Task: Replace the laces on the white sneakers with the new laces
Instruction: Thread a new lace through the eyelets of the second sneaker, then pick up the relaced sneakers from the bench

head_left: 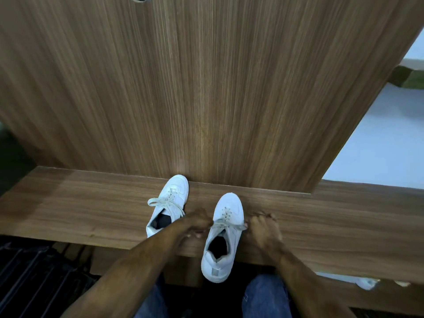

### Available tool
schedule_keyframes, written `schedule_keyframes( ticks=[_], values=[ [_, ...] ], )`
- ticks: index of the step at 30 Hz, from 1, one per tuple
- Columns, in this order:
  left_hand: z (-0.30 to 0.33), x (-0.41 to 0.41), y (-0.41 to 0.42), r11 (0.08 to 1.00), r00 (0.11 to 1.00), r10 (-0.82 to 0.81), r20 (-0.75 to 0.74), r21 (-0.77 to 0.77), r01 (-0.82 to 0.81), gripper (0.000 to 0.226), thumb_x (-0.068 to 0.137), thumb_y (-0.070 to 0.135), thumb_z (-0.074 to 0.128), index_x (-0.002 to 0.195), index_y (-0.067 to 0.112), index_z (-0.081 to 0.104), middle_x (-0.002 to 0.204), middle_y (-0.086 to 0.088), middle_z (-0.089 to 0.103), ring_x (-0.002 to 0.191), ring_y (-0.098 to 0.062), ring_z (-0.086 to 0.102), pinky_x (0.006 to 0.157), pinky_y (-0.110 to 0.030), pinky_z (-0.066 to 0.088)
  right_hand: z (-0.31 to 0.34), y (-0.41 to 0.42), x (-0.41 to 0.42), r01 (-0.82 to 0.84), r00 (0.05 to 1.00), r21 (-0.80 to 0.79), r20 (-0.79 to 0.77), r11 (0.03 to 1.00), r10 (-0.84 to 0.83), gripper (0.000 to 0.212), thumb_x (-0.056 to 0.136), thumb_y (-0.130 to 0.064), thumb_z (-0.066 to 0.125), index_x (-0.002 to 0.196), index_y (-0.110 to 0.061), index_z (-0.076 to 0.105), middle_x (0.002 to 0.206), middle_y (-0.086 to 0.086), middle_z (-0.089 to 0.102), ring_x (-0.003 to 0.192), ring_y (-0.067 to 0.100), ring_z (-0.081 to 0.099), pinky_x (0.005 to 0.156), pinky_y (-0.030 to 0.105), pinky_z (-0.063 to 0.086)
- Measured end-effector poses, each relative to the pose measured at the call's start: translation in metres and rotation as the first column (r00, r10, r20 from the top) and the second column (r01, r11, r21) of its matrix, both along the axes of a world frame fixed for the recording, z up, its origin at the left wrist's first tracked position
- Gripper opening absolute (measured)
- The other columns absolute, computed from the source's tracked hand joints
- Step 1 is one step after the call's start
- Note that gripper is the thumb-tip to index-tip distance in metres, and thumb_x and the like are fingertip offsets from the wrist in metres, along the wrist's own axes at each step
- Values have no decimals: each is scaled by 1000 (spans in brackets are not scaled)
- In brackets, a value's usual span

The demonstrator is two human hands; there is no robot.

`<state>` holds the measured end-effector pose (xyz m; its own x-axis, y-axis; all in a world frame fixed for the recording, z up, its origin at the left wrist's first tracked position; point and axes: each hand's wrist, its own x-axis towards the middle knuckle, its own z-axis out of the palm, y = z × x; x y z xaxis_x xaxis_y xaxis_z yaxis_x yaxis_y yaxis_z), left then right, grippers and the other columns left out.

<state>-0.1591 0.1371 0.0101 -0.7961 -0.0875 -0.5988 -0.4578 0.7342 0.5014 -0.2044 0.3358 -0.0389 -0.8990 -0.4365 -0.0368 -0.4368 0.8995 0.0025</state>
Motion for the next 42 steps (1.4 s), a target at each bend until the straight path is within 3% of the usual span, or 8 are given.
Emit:
schedule_keyframes(
  ticks=[4, 7, 13, 19, 22, 26, 37, 42],
  values=[
    [-16, 4, -6, 997, 996, 72, -45, -10, -72, 20, 87, 17, 48, 69, 10, 45, 61, -9, 53, 37, -13, 50, 36, -17, 36, -11, -6, 9, 8, 1000, 85, 1, 996, -8, 26, 86, -35, 48, 100, -23, 65, 102, -1, 71, 112, 18, 56, 93, 38, 32],
    [-31, 7, -10, 999, 990, 22, -140, -46, -29, 35, 87, 31, 51, 88, -3, 59, 94, -23, 67, 79, -31, 67, 70, -36, 53, -7, -9, 9, 35, 999, 94, -5, 995, -34, 23, 86, -34, 51, 99, -22, 66, 103, 0, 70, 110, 19, 57, 93, 38, 35],
    [-40, 38, -35, 916, 864, 17, -503, -338, -215, 32, 91, 44, 50, 111, 20, 56, 115, -2, 61, 109, -23, 56, 90, -38, 45, 1, -24, 31, -158, 985, -262, -112, 952, 132, 28, 85, -35, 46, 85, -20, 69, 93, -4, 61, 89, 19, 63, 72, 33, 51],
    [-58, 69, -77, 686, 985, -82, -155, -726, -57, 45, 90, 48, 45, 124, 20, 52, 130, -3, 55, 122, -23, 48, 102, -41, 31, -6, -61, 81, -345, 910, -83, 216, 935, 355, 34, 88, -51, 53, 77, -20, 61, 101, 4, 69, 94, 23, 62, 80, 31, 38],
    [-68, 71, -84, 674, 964, -256, -76, -729, 122, 38, 93, 39, 45, 125, 19, 50, 129, -6, 58, 121, -24, 52, 112, -40, 24, -5, -74, 80, -382, 892, -23, 252, 924, 375, 24, 91, -24, 52, 107, -8, 61, 116, 13, 64, 109, 33, 58, 92, 36, 40],
    [-77, 67, -57, 727, 882, -447, -146, -634, 264, 40, 94, 34, 47, 131, 19, 48, 128, -6, 59, 121, -23, 53, 110, -31, 25, -3, -80, 58, -361, 858, -95, 357, 928, 370, 12, 87, -12, 53, 99, -13, 54, 113, 12, 62, 102, 33, 61, 73, 35, 45],
    [-114, 66, -45, 841, 681, -397, -616, -541, 2, 13, 65, 34, 49, 68, 25, 57, 62, 7, 61, 62, -20, 60, 80, -33, 31, -21, -88, 26, -358, 808, -108, 462, 927, 366, 29, 91, -27, 52, 117, -17, 56, 120, 12, 60, 110, 34, 57, 86, 38, 49],
    [-104, 69, -46, 830, 735, -383, -559, -558, 7, 15, 65, 36, 46, 66, 24, 55, 59, 7, 59, 56, -18, 59, 84, -32, 30, -7, -94, 21, -427, 771, -34, 510, 904, 383, 31, 95, -29, 47, 123, -15, 52, 126, 15, 57, 115, 37, 54, 89, 39, 44]
  ],
)
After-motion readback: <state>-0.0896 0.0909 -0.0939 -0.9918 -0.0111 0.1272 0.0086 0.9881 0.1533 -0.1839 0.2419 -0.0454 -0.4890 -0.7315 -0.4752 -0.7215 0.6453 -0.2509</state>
